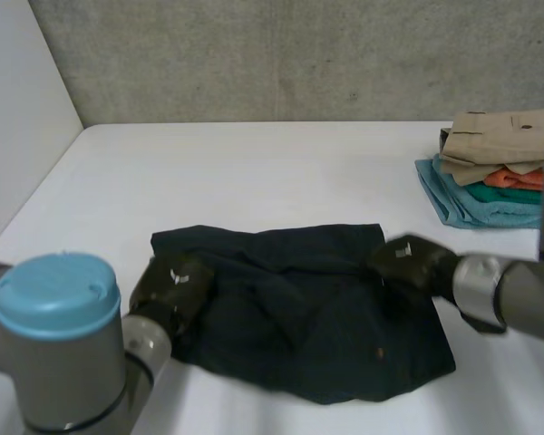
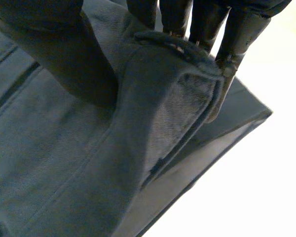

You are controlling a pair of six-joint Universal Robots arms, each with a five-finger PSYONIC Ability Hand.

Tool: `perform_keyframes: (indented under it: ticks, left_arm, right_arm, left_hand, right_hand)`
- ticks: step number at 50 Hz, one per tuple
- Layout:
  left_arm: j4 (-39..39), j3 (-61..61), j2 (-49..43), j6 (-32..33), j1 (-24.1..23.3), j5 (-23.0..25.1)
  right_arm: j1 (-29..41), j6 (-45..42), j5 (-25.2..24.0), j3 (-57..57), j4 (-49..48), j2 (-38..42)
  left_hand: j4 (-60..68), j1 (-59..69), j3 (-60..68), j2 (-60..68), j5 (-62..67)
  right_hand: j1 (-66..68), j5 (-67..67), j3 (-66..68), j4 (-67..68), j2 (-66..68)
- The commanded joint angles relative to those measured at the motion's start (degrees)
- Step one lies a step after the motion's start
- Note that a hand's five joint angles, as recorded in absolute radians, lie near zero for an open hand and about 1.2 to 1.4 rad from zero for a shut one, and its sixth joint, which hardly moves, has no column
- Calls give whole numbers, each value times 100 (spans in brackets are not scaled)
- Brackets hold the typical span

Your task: Fold the laundry.

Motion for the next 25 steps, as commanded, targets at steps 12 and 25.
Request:
perform_keyframes:
  ticks: [12, 25]
  left_arm:
    - [199, 2348, -1933, 289, 696, -92]
    - [358, 1471, -547, 289, 661, -189]
  right_arm:
    - [969, 1001, 2024, -4395, -667, 3181]
    - [987, 1089, 1815, -2806, -685, 1337]
  left_hand:
    - [-2964, -2643, -2898, -2936, -2673]
    - [-4227, -3906, -4161, -4198, -3936]
  right_hand:
    - [1449, 445, 323, 269, 335]
    - [-4625, -5628, -5750, -5804, -5738]
